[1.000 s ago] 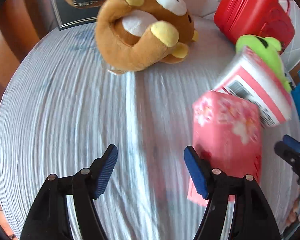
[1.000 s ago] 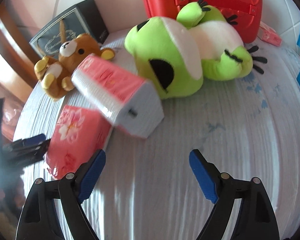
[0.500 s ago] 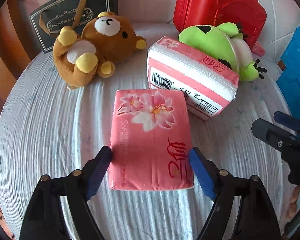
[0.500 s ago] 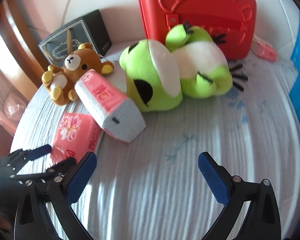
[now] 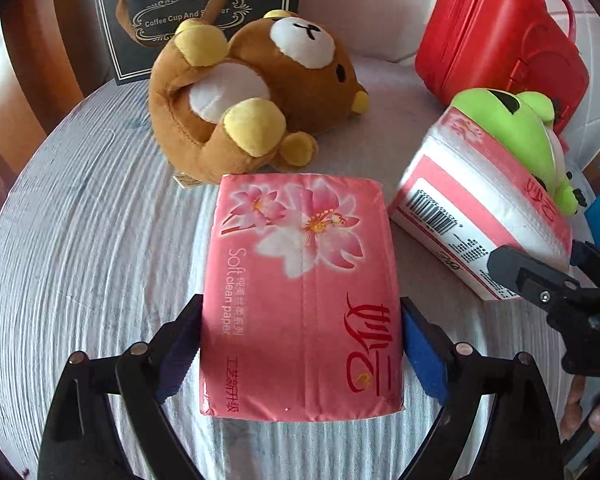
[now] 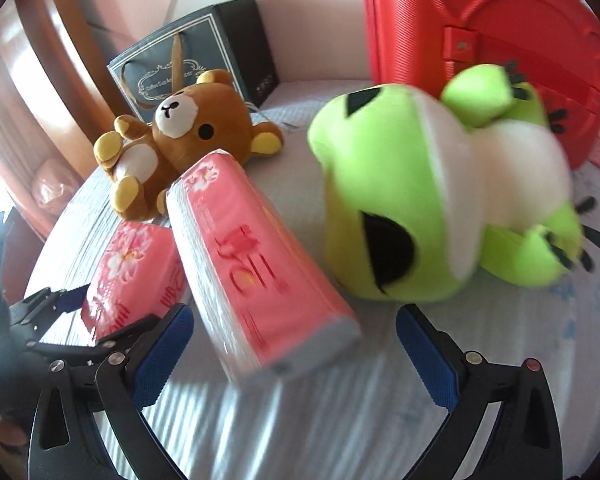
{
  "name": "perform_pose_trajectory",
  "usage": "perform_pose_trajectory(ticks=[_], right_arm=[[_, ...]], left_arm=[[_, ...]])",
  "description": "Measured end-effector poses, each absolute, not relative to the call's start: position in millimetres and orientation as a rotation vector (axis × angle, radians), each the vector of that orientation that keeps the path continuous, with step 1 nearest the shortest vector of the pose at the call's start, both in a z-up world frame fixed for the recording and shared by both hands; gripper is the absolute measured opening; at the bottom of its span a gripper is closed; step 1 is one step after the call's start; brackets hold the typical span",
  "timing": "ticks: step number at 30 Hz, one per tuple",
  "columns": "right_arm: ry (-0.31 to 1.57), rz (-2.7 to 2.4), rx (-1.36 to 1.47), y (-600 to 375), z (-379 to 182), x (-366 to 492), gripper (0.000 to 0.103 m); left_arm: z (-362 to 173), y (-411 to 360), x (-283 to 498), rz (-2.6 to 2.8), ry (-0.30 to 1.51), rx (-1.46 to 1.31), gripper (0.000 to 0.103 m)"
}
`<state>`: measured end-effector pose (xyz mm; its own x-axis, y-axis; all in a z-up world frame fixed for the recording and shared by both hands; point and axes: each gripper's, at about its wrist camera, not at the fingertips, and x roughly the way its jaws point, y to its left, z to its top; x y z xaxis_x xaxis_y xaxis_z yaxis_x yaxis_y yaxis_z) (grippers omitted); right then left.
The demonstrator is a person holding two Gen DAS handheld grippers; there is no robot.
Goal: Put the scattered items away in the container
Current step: 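Lift the pink tissue pack with the left tool while the right tool grasps the tall tissue pack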
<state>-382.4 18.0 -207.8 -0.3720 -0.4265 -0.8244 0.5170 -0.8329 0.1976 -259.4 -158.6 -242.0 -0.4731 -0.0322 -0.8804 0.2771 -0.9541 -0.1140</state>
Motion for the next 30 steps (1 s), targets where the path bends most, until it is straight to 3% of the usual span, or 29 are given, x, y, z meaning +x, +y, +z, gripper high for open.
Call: perform_pose_trajectory(ticks=[3, 5, 6, 9, 21, 30], right_arm=[[0.141, -2.199, 1.303, 6.0, -215.9, -386.4, 0.103], [0.181, -2.228, 1.3, 0.7, -216.2, -382.4, 0.088], [0.211, -2.253, 1.302, -0.2, -214.8, -379.6, 0.073], [0.207, -2.248, 1.306, 5.3, -208.7, -368.7, 0.065], [0.178, -2.286, 1.208, 43.5, -137.3, -269.9, 0.051], [0.197, -2.324, 1.044, 79.9, -70.3, -195.9, 0.05]], left_arm=[[-243.9, -153.9, -259.9, -2.513, 0.347, 1.505, 0.092], [-242.3, -145.9, -259.4, -2.511, 0.299, 1.504, 0.09], [-240.9, -141.9, -262.0, -2.506, 0.289, 1.506, 0.089], [-237.2, -140.1, -251.1, -2.507, 0.296, 1.516, 0.088], [-146.7, -110.1, -162.7, -2.609, 0.256, 1.314, 0.088], [-89.3, -71.3, -98.9, -2.65, 0.224, 1.169, 0.088]])
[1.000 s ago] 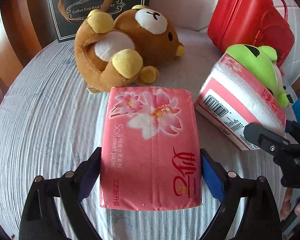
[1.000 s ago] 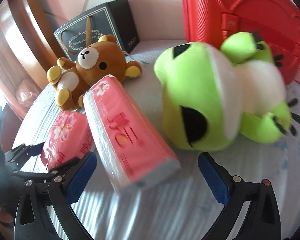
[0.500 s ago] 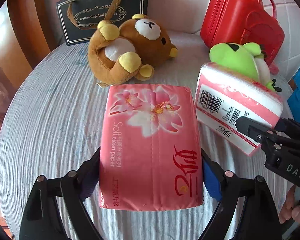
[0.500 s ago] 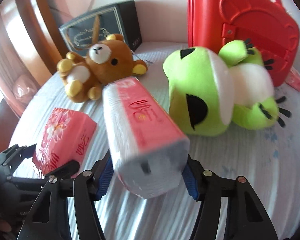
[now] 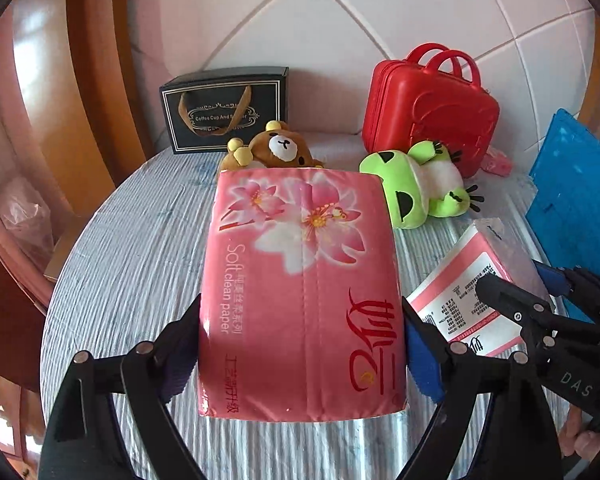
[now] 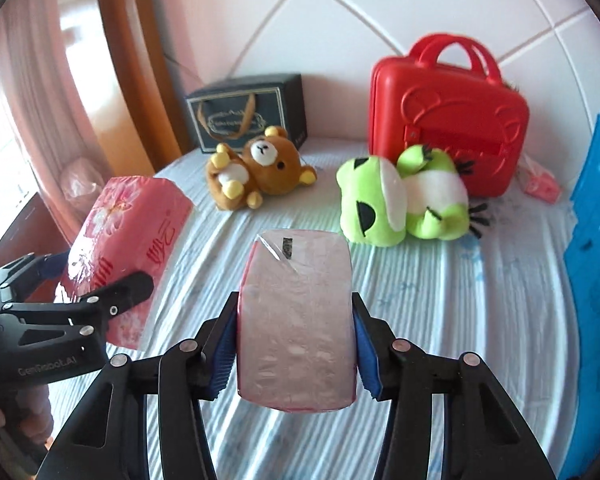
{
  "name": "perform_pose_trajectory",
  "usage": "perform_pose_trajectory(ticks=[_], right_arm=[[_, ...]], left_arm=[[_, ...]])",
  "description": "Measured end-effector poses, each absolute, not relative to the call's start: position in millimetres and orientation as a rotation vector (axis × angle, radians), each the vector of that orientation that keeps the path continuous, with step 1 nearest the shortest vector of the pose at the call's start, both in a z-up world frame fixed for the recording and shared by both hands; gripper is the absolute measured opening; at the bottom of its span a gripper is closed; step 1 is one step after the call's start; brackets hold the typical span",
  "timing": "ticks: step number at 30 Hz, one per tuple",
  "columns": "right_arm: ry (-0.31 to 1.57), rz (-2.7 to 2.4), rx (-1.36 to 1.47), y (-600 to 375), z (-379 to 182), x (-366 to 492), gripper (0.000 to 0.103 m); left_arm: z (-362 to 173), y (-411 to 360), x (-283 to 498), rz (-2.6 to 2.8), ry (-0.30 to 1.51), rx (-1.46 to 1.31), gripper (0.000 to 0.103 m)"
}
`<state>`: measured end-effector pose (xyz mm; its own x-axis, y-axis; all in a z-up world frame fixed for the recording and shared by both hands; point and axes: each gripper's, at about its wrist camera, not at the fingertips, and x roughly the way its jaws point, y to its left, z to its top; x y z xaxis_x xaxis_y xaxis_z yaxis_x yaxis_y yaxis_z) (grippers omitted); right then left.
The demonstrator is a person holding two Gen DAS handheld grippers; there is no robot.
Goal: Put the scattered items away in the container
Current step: 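Lift the pink tissue pack with the left tool while the right tool grasps the tall tissue pack, then carry both tissue packs over the blue crate with both tools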
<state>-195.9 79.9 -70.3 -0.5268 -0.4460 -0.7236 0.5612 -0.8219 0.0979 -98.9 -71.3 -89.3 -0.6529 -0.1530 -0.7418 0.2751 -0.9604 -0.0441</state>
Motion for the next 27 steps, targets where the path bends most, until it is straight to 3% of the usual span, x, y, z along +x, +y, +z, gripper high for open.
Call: perform_pose_trajectory(ticks=[17, 27], right_arm=[[0.243, -2.384, 0.835, 157.7, -3.3, -109.3, 0.05], [0.284, -2.509, 0.851, 188.2, 16.3, -56.5, 0.05]], left_arm=[[-47.3, 5.7, -13.4, -2.71, 0.191, 1.033, 0.088], [-37.5, 37.7, 22.8, -2.838, 0.199, 1.039, 0.088]])
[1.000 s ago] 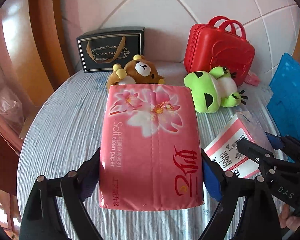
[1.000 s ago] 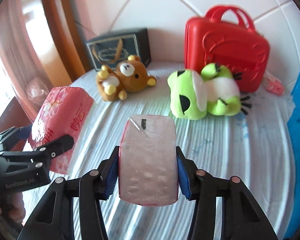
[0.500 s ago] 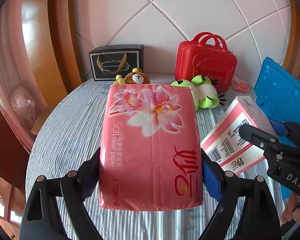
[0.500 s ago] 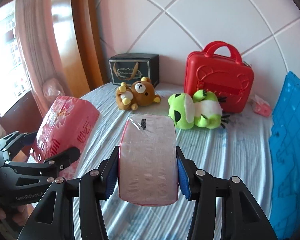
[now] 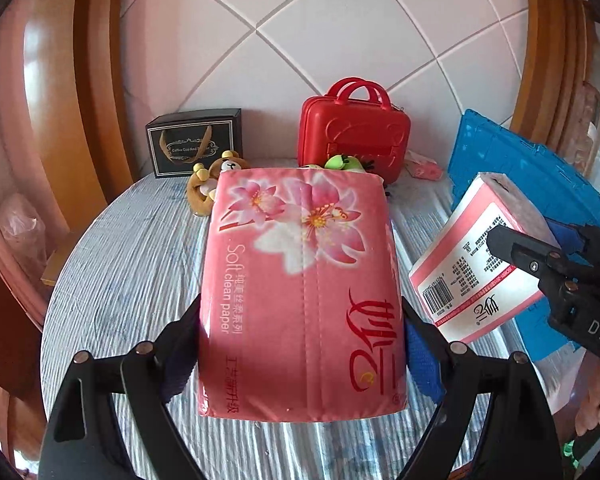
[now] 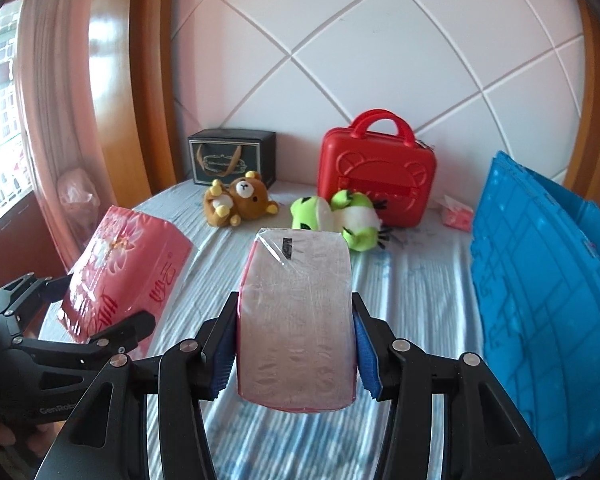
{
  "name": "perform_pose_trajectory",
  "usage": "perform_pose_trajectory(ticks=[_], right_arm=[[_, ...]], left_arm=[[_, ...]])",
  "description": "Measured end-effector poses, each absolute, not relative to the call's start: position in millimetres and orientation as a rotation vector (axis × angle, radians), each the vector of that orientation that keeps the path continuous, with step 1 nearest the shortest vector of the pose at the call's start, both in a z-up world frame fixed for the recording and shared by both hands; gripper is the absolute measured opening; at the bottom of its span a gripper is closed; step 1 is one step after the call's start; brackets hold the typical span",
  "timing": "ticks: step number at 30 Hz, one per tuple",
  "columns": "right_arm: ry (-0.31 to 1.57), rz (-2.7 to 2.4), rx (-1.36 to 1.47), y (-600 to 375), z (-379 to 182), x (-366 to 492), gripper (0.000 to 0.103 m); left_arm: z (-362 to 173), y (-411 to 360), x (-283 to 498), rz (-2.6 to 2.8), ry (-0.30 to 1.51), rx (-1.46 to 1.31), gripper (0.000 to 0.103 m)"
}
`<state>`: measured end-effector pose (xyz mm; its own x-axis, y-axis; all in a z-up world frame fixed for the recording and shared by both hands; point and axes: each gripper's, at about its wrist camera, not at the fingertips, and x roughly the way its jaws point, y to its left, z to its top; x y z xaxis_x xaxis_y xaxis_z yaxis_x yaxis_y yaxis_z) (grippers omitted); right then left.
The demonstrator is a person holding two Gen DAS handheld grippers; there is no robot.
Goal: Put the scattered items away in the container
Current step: 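Carry both tissue packs over the blue crate with both tools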
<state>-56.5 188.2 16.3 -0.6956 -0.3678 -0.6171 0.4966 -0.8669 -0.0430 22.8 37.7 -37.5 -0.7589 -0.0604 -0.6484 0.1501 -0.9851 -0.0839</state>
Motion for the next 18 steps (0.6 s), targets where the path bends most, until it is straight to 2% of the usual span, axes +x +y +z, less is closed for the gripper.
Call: perform_pose_trajectory(ticks=[10, 18], right_arm=[[0.259, -2.635, 0.743, 254.5, 70.5, -42.9, 0.05], [0.241, -2.751, 0.565, 372.8, 127.0, -57.9, 0.05]], left_arm=[[10.0, 107.6, 20.6, -2.978, 0.109, 0.942, 0.088], [63.5, 236.9, -17.1, -3.101, 0.082, 0.777, 0.088]])
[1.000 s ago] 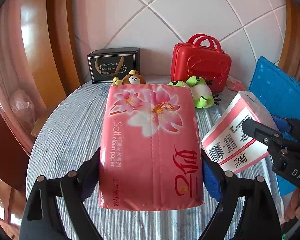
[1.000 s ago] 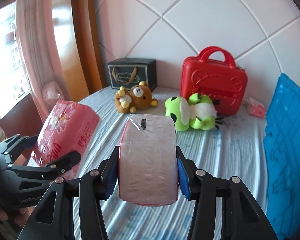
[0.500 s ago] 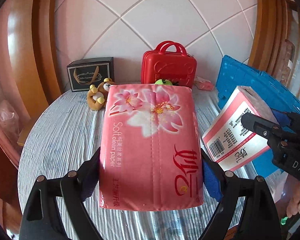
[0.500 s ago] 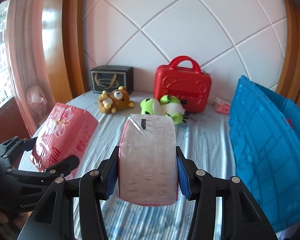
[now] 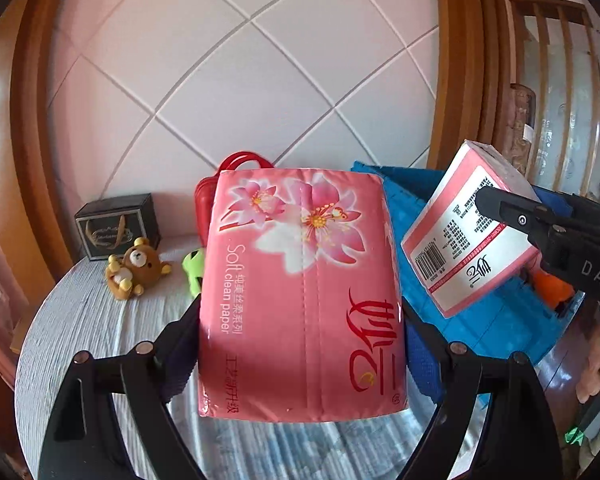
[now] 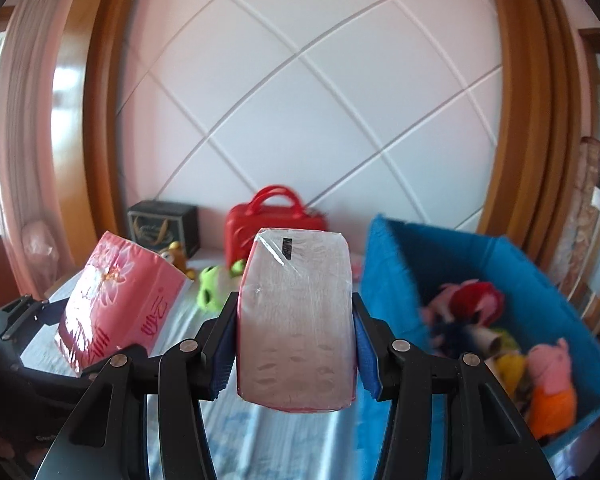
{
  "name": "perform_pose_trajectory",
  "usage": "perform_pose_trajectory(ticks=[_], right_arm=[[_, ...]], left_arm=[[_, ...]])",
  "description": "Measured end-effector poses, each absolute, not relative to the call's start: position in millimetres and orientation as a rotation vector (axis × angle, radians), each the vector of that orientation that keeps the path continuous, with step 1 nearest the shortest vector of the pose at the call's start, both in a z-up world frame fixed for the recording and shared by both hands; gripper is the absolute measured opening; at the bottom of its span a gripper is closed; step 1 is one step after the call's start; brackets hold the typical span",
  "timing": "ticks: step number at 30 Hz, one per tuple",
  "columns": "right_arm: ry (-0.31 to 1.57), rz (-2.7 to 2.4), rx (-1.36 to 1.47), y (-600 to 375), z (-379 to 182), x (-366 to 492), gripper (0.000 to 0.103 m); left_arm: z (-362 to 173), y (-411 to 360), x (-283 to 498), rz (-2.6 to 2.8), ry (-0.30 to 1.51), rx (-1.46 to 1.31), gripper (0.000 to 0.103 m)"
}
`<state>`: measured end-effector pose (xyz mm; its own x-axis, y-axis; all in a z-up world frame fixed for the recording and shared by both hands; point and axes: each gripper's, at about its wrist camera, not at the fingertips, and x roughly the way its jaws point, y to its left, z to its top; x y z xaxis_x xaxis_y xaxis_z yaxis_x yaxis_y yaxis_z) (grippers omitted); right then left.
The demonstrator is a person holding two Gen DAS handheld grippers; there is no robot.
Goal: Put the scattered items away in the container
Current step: 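Carry both tissue packs over the blue crate with both tools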
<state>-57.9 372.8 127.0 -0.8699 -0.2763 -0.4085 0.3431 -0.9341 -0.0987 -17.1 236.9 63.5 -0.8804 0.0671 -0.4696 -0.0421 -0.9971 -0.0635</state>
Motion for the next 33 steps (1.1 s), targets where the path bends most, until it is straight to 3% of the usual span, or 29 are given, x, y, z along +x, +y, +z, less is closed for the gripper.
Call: perform_pose_trajectory(ticks=[7, 12, 20, 26, 30, 32, 33], right_arm=[[0.241, -2.826, 0.535, 531.1, 142.7, -90.0, 0.05], [0.184, -2.824, 0.716, 617.4, 109.9, -125.5, 0.05], [0.099, -2.788, 0.856, 688.3, 66.8, -145.7, 0.05], [0.053, -2.74, 0.918, 704.1, 49.3, -151.5, 0.051], [0.054, -2.752, 0.909, 709.7, 44.5, -148.8, 0.065], [0.038, -2.755, 0.898, 713.9, 45.7, -145.7, 0.075], [0.036, -2.761, 0.89, 715.8, 46.8, -143.9, 0.087]], left_arm=[[93.7, 395.8, -76.1, 2.922, -0.032, -0.713, 0.088], [66.7, 490.7, -118.1, 2.837, 0.066, -0.956, 0.088], [21.6, 537.3, -141.3, 2.767, 0.145, -1.23, 0.088], [19.3, 545.1, -142.1, 2.785, 0.174, -1.288, 0.089], [20.4, 544.4, -139.6, 2.791, 0.165, -1.286, 0.09], [20.4, 543.9, -137.5, 2.799, 0.164, -1.282, 0.09], [19.9, 543.7, -137.1, 2.803, 0.163, -1.282, 0.09]])
